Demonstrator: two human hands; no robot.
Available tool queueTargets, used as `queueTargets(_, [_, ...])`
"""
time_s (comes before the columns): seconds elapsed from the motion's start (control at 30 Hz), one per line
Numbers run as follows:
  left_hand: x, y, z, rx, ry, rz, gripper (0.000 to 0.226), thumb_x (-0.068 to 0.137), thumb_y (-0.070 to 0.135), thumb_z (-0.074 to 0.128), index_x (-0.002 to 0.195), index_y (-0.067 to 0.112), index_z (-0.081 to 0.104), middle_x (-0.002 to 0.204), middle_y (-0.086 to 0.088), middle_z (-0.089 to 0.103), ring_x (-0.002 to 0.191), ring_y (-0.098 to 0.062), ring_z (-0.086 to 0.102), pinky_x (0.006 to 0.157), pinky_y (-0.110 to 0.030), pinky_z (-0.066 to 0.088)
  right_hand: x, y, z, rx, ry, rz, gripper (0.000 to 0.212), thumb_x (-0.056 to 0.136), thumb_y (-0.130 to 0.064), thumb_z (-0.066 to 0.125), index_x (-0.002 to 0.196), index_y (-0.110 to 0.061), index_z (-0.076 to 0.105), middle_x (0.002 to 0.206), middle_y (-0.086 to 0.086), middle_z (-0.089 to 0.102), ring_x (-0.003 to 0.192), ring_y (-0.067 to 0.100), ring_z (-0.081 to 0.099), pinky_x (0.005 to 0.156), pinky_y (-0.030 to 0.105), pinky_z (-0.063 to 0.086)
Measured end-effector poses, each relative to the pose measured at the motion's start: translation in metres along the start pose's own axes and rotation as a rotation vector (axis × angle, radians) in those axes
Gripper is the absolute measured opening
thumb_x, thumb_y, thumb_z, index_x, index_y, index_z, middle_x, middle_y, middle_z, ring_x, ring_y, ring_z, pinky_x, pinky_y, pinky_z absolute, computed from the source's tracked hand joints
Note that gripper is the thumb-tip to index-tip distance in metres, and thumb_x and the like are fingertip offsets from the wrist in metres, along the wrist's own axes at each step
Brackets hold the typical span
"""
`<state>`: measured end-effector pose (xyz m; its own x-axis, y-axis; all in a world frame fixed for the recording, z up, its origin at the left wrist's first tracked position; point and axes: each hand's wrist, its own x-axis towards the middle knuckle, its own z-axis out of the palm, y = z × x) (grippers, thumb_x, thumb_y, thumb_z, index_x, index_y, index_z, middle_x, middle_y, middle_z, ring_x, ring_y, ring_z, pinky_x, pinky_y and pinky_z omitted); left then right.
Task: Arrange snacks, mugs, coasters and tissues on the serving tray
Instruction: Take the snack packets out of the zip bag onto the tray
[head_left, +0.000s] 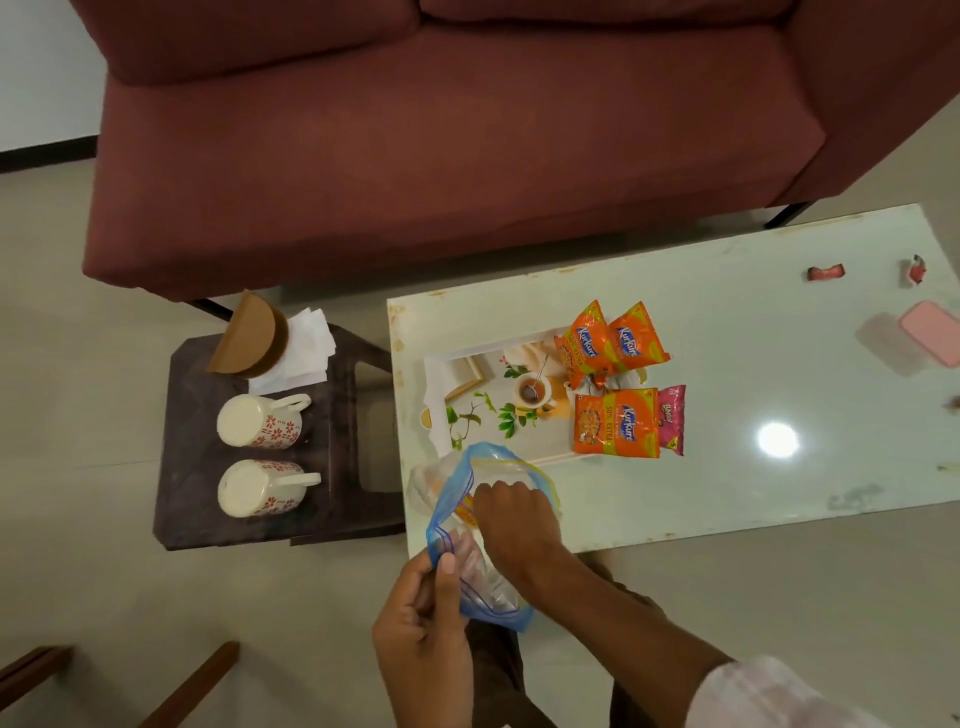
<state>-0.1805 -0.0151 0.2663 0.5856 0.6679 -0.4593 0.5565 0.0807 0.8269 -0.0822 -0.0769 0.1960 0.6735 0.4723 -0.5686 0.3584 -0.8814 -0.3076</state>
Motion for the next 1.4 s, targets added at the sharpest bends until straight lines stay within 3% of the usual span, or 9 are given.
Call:
queueTargets(0.17, [-0.002, -0.006, 0.0, 0.101, 0.096, 0.056, 0.021, 0.097, 0.018, 0.058, 0.106, 0.009, 0.075, 0.097, -0.01, 0.079, 0.093, -0.021, 0.074, 0.081, -0.043, 0.061, -0.009, -0.012, 0.001, 0.234, 0.07, -0.069, 0.036, 0.089, -0.01, 0.056, 0.123, -0.005, 0.045, 0.113, 0.017, 0.062, 0.102, 0.033, 0.061, 0.084, 0.037, 0.047])
queueTargets(0.33, [0.007, -0.006, -0.008, 0.061, 0.157, 0.021, 0.014, 0.097, 0.021, 0.06, 0.095, 0.023, 0.074, 0.089, 0.0, 0.079, 0.088, -0.016, 0.075, 0.07, -0.033, 0.062, -0.032, -0.025, -0.012, 0.382, 0.2, -0.062, 0.035, 0.099, -0.024, 0.045, 0.131, -0.013, 0.037, 0.099, 0.007, 0.058, 0.076, 0.017, 0.058, 0.051, 0.013, 0.032])
queueTargets(0.5, [0.015, -0.006, -0.009, 0.069, 0.23, 0.047, 0.042, 0.086, 0.043, 0.057, 0.109, 0.014, 0.075, 0.085, -0.009, 0.077, 0.082, -0.017, 0.073, 0.054, -0.004, 0.05, -0.076, -0.028, -0.038, 0.608, 0.316, -0.185, 0.031, 0.093, -0.013, 0.043, 0.123, -0.018, 0.049, 0.094, 0.008, 0.066, 0.079, 0.03, 0.064, 0.071, 0.046, 0.055])
queueTargets(0.67, [0.03, -0.008, -0.006, 0.017, 0.227, -0.026, 0.023, 0.09, 0.031, 0.066, 0.11, 0.021, 0.072, 0.079, 0.015, 0.07, 0.077, -0.001, 0.068, 0.049, -0.002, 0.048, -0.115, -0.028, -0.056, 0.657, 0.479, -0.28, 0.04, 0.091, -0.01, 0.04, 0.124, -0.023, 0.058, 0.113, -0.008, 0.064, 0.099, 0.011, 0.062, 0.083, 0.023, 0.052])
queueTargets(0.83, [0.038, -0.018, -0.013, 0.066, 0.207, 0.002, 0.029, 0.092, 0.029, 0.065, 0.112, 0.011, 0.075, 0.096, -0.005, 0.077, 0.088, -0.015, 0.073, 0.066, -0.03, 0.062, -0.12, 0.009, -0.076, 0.855, 0.729, 0.08, 0.017, 0.095, -0.044, 0.044, 0.106, -0.056, 0.05, 0.092, -0.039, 0.062, 0.084, -0.008, 0.065, 0.064, 0.001, 0.047])
queueTargets(0.97, [0.037, -0.019, -0.021, 0.038, 0.173, -0.023, 0.023, 0.094, 0.026, 0.065, 0.108, 0.012, 0.077, 0.094, -0.006, 0.079, 0.092, -0.021, 0.074, 0.081, -0.048, 0.062, -0.099, 0.055, -0.078, 0.942, 0.81, 0.192, 0.024, 0.092, -0.04, 0.047, 0.115, -0.041, 0.053, 0.103, -0.029, 0.06, 0.093, -0.015, 0.06, 0.064, -0.001, 0.046])
queueTargets(1.13, [0.035, -0.017, -0.029, 0.04, 0.119, -0.007, 0.014, 0.094, 0.024, 0.063, 0.091, 0.032, 0.075, 0.077, 0.012, 0.079, 0.082, -0.008, 0.074, 0.064, -0.024, 0.063, -0.031, 0.117, -0.036, 1.085, 0.701, 0.398, 0.028, 0.097, -0.04, 0.046, 0.118, -0.025, 0.056, 0.114, -0.005, 0.064, 0.099, 0.012, 0.064, 0.077, 0.024, 0.056])
queueTargets(1.23, [0.034, -0.013, -0.035, 0.025, 0.089, -0.013, 0.02, 0.096, 0.015, 0.061, 0.089, 0.03, 0.072, 0.075, 0.02, 0.078, 0.073, -0.002, 0.075, 0.069, -0.029, 0.064, 0.018, 0.143, -0.003, 1.289, 0.651, 0.502, 0.024, 0.099, -0.034, 0.05, 0.117, -0.021, 0.058, 0.118, 0.003, 0.064, 0.105, 0.022, 0.064, 0.087, 0.046, 0.056])
queueTargets(1.4, [0.029, -0.008, -0.041, -0.028, 0.09, 0.02, 0.021, 0.097, 0.007, 0.056, 0.098, 0.019, 0.072, 0.078, 0.016, 0.08, 0.074, 0.0, 0.075, 0.061, -0.016, 0.06, 0.083, 0.162, 0.038, 1.299, 0.628, 0.575, 0.017, 0.099, -0.026, 0.048, 0.111, -0.021, 0.058, 0.112, 0.005, 0.065, 0.102, 0.025, 0.064, 0.078, 0.039, 0.057])
